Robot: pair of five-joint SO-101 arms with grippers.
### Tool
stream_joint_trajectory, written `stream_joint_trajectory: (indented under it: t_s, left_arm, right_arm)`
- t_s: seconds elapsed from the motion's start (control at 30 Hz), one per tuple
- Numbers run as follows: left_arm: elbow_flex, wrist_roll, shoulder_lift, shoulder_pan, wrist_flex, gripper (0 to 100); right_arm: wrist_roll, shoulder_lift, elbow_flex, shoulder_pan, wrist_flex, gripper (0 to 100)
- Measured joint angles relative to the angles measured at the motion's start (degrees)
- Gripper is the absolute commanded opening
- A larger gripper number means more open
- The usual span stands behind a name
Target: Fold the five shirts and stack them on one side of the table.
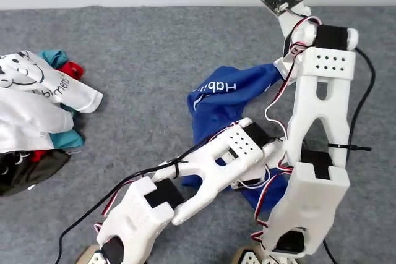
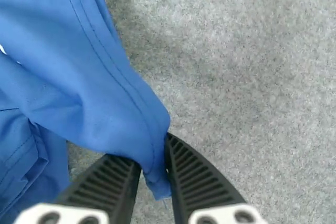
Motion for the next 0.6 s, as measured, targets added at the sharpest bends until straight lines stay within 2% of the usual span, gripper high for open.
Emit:
stream_joint_trajectory:
  t_s: [0.4, 0.6]
  left_arm:
    - [-0.18, -1.32, -5.8, -0.18, 3.16, 2]
    - [-0.18, -2.81, -11.6, -5.89, 8.26, 1]
  right_arm:
    - [0.18, 0.0, 0.0, 0.0, 0.0, 0.9]
    - [0.35, 0.0, 0.0, 2.73, 0.0, 0.9]
